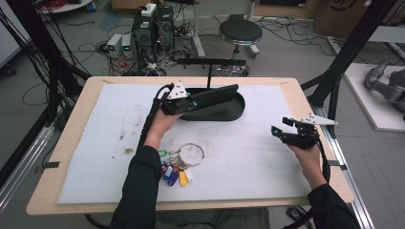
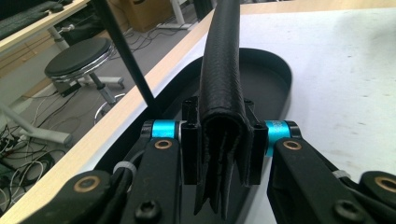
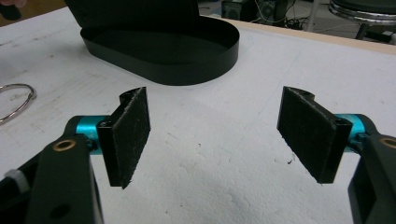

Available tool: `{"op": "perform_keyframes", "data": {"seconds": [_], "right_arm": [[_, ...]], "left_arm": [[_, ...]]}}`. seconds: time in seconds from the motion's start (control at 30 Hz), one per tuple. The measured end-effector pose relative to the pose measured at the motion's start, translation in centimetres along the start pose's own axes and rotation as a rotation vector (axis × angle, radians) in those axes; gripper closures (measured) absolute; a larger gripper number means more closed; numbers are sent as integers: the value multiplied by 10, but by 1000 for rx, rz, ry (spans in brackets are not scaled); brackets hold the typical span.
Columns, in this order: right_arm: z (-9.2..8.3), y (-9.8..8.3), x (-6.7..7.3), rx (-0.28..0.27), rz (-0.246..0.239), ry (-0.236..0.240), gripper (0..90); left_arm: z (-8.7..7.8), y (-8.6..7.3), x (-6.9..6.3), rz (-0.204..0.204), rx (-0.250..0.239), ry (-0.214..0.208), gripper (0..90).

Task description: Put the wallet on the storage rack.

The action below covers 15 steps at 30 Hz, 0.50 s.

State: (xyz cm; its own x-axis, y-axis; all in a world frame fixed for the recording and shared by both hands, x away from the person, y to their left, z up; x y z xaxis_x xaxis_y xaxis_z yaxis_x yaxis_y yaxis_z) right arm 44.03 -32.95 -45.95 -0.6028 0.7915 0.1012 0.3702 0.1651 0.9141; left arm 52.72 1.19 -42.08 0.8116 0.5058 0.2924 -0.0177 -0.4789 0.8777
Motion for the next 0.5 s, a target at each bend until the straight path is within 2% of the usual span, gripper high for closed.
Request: {"op": "perform_keyframes", "data": {"seconds": [0.17, 0.5], "right_arm": [[0, 0, 0, -4, -1, 2, 261], [1, -1, 0, 6, 3, 9, 261]], "left_arm": [[10, -6, 6, 11, 8, 28, 743], [16, -20, 16, -43, 19, 43, 742]]}}
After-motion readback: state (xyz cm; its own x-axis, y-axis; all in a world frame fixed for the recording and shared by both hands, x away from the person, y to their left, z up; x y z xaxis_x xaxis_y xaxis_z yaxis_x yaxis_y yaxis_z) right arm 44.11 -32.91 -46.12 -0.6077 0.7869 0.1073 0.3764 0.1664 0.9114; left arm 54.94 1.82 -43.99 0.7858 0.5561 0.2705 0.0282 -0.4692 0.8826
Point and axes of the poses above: each handheld gripper's, and its own axes: z roughly forward along the jaws, y roughly out of its top, x roughly to its left, the point moved 9 cm from there along z, roughly forward along the jaws, and after that the axes turned 1 degree about z, right-handed, at the moved point
